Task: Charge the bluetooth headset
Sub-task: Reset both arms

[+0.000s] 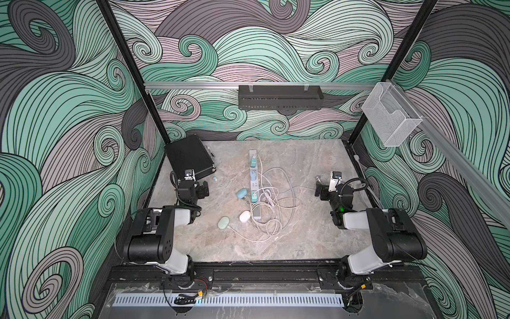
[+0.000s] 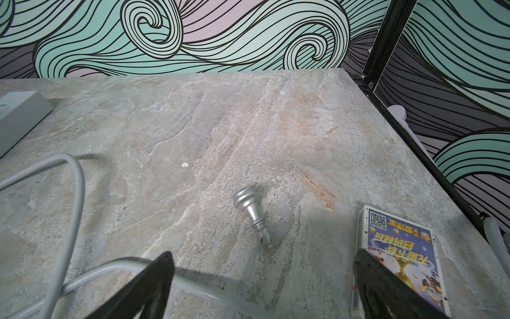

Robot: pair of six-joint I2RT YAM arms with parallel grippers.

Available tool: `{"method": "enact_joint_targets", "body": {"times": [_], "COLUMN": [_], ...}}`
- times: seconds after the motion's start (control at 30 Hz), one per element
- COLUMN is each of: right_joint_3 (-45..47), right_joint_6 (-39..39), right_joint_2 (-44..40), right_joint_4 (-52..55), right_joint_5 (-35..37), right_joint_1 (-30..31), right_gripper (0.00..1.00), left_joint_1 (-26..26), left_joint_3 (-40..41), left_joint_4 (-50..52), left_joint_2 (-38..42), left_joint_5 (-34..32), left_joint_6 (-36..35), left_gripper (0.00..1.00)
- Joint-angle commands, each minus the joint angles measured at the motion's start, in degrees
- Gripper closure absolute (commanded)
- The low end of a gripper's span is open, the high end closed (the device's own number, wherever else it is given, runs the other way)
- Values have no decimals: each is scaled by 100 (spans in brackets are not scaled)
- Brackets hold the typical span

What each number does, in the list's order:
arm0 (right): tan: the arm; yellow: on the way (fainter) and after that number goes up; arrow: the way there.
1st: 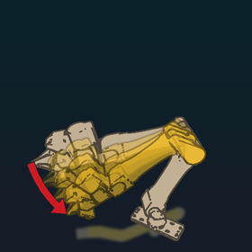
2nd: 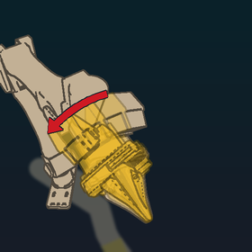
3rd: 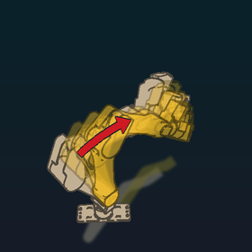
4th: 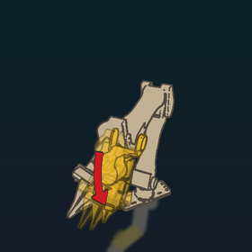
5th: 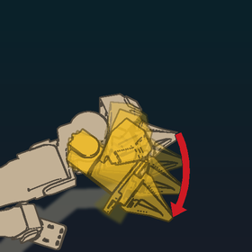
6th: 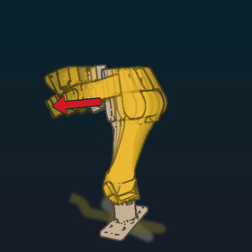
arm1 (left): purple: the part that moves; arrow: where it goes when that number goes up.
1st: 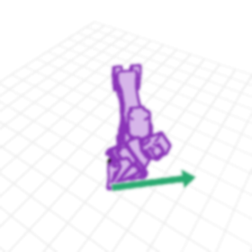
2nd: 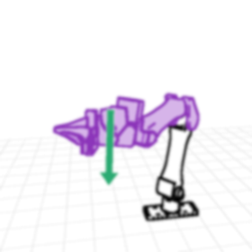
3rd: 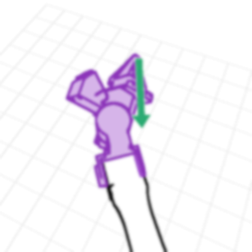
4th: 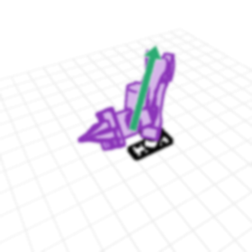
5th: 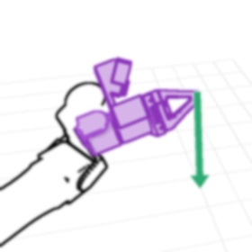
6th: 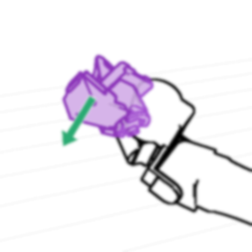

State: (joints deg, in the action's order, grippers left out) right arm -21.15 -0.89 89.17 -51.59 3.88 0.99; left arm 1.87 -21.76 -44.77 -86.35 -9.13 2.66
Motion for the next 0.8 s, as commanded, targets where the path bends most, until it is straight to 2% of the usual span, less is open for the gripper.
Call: {"method": "enact_joint_targets", "body": {"times": [0.0, 0.03, 0.07, 0.1, 0.17, 0.23, 0.27, 0.33, 0.43, 0.6, 0.77], "right_joint_3": [-74, -74, -74, -75, -83, -83, -77, -74, -74, -72, -109], "right_joint_6": [45, 45, 39, 37, 40, 36, 36, 36, 38, 5, -61], "right_joint_2": [-3, -6, -4, -9, -4, -6, -6, -13, -13, -15, -7], "right_joint_4": [-133, -135, -136, -125, -123, -120, -124, -121, -123, -123, -62], "right_joint_5": [-54, -46, -48, -46, -47, -48, -53, -53, -54, -133, -117], "right_joint_1": [-29, -23, -26, -29, -29, -22, -28, -29, -26, -28, 37], "right_gripper": [0, 0, 0, 0, 0, 0, 0, 0, 0, 0, 0], "left_joint_1": [46, 82, 100, 116, 121, 121, 121, 121, 116, 119, 134], "left_joint_3": [1089, 1140, 987, 750, 295, 564, 666, 598, 506, -485, -515], "left_joint_4": [-2046, -2309, -2086, -1626, -429, -1270, -1422, -1004, -1075, 562, 603], "left_joint_2": [143, 1, -48, -21, 248, 59, 53, 233, 113, -75, -118], "left_joint_5": [-605, -664, -717, -721, -322, -13, -61, -149, 8, 840, 765], "left_joint_6": [409, 421, 417, 437, 342, 126, 153, 268, 157, -213, -168], "left_gripper": [2, 2, 2, 1, 1, 1, 1, 1, 1, 1, 2]}}
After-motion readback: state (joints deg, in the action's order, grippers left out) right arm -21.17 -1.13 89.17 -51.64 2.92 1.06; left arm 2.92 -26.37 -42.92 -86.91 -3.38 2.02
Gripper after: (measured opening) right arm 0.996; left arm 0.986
